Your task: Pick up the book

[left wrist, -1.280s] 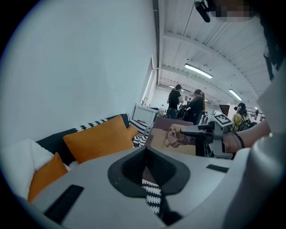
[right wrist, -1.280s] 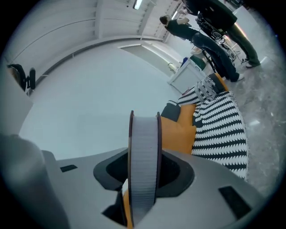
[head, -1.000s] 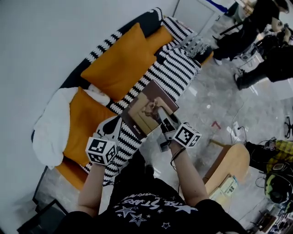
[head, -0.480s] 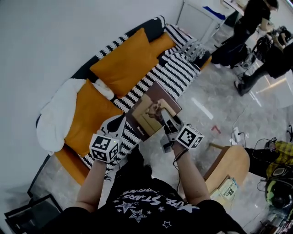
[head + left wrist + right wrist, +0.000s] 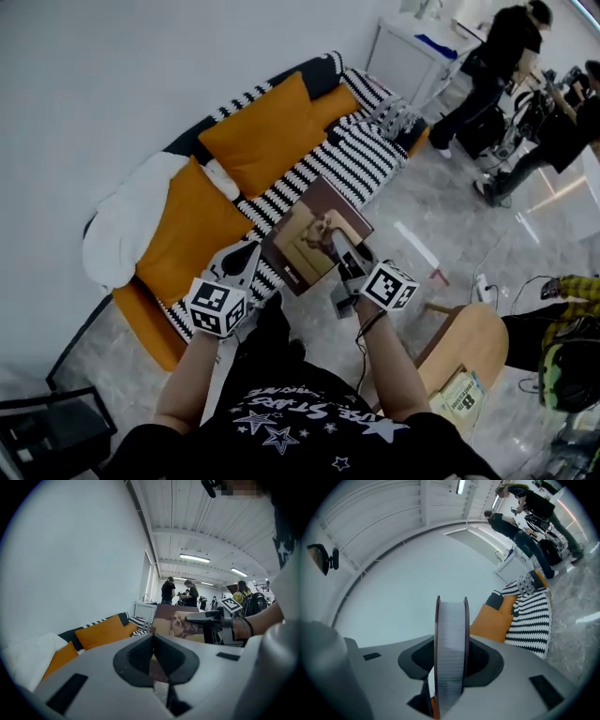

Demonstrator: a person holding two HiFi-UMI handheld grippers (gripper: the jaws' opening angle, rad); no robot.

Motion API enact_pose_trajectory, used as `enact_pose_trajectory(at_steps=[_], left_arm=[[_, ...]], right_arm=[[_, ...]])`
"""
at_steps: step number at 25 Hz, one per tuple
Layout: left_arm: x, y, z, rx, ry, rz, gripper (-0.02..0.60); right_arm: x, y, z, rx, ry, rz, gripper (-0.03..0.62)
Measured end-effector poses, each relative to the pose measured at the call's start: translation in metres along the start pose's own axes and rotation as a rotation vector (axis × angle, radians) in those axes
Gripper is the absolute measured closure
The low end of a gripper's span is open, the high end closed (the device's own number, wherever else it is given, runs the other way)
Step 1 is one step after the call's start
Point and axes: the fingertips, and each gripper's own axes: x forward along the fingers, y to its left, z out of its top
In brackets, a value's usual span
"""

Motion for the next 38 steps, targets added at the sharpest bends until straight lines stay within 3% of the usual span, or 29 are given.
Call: enact_pose_trajectory(at_steps=[8, 22, 28, 33, 38], left_arm=[[-0.059, -0.007, -0.014, 0.036, -0.024, 0.005, 0.577], [-0.060, -0.018, 0.007, 0.043, -0.034, -0.005, 0.577], [-0.125, -0.008, -0.009, 0.038, -0.051, -0.013, 0.577], [-0.151, -0.002, -0.021, 0.025, -0.055, -0.026, 0.577], [-0.178, 0.003, -0.027, 0.017, -0.071, -0.039, 0.577]], right_arm=[[-0.021, 0.042, -0.038, -0.038, -0.020, 0.066, 0.448], [-0.017, 0.048, -0.040, -0.048, 0.043, 0.066, 0.447], [-0.029, 0.102, -0.088, -0.087, 0.034, 0.086, 0.448], [-0.033, 0.126, -0.114, -0.177, 0.070, 0.073, 0.448], [-0.042, 0.147, -0.134, -0.198, 0.070, 0.062, 0.448]])
